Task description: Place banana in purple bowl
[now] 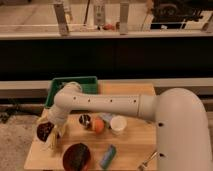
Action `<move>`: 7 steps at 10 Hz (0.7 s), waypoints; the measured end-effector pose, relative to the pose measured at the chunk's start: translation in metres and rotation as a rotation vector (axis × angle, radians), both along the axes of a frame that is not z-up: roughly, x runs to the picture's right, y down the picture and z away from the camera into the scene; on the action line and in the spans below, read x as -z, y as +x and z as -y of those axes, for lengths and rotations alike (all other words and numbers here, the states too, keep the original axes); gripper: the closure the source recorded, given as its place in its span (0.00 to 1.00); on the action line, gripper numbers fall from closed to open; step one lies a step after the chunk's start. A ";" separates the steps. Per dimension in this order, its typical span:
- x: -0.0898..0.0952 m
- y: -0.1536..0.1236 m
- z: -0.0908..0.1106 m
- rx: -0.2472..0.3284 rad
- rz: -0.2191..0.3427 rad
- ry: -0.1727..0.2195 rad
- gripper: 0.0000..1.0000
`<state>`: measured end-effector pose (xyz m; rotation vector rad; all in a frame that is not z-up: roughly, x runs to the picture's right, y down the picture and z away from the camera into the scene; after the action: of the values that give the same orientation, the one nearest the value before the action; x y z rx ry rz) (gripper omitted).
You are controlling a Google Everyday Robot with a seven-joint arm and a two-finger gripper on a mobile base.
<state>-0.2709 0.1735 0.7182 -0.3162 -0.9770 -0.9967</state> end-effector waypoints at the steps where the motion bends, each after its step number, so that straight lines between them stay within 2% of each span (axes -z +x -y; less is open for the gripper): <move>1: 0.001 0.002 0.002 0.001 0.015 -0.002 0.20; 2: 0.003 0.003 0.004 0.003 0.030 -0.003 0.20; 7: 0.003 0.004 0.005 0.002 0.034 -0.003 0.20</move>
<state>-0.2667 0.1687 0.7154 -0.3033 -1.0092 -1.0052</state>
